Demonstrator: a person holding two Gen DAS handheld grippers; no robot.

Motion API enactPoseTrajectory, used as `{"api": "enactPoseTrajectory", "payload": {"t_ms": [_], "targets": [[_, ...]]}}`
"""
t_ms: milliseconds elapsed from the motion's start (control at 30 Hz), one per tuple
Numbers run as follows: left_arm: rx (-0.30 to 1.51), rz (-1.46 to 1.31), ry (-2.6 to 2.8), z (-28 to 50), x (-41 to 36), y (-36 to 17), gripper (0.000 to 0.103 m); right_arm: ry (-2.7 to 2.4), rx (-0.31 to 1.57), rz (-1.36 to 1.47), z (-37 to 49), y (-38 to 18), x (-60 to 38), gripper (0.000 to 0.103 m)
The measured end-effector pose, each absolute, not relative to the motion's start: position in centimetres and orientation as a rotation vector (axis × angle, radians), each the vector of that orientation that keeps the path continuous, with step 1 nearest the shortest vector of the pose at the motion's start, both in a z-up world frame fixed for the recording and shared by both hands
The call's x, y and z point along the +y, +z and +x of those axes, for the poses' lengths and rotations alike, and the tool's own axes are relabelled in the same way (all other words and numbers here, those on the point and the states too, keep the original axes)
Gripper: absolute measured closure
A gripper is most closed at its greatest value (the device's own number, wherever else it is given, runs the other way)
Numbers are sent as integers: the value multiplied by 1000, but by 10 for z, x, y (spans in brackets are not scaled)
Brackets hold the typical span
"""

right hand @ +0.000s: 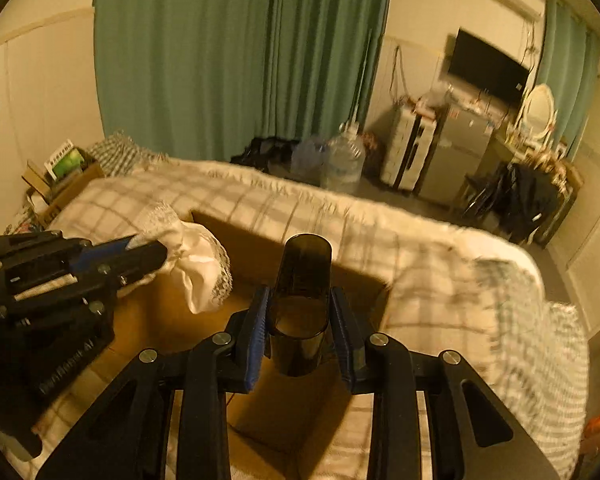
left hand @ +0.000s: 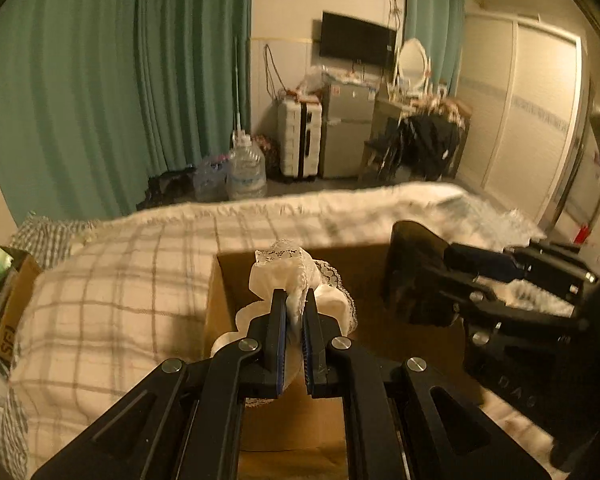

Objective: Organize objects
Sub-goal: 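Carry the cloth and cup into the cardboard box and open both tools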

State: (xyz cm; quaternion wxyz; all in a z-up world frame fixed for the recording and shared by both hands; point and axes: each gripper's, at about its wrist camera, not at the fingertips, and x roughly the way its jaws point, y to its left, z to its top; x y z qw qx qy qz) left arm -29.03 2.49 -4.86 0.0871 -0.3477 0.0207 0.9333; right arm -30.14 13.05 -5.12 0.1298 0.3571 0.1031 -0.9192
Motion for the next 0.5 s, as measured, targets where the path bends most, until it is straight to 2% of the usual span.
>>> {"api": "enactPoseTrajectory", "payload": {"t_ms": [233,300,333,367,400,433,467,500], "targets": [[8,-1126,2759,-308,14,-83,96,-2655,229,1073,-312,-85,143,73],[-41,-1125,2738,-309,9,-81,92,-2651,182,1061,-310,-81,146,57],[-60,-1124,2728,-307,7,-77,85,-2665,172,1049,-307,-75,144,42],[-62,-1125,2723,-305,6,-74,71,-2684,162,1026,-303,-69,147,39],[-57,-1123,2725,-301,5,-69,61,-2693,152,1004,-298,-61,149,39],[-52,-1113,2737,-295,3,-63,37,-2697,144,992,-293,-53,151,39],[-51,-1091,2761,-287,0,-55,25,-2704,142,982,-286,-43,154,38],[-59,-1067,2778,-279,-3,-48,25,-2716,148,969,-277,-31,156,38]]}}
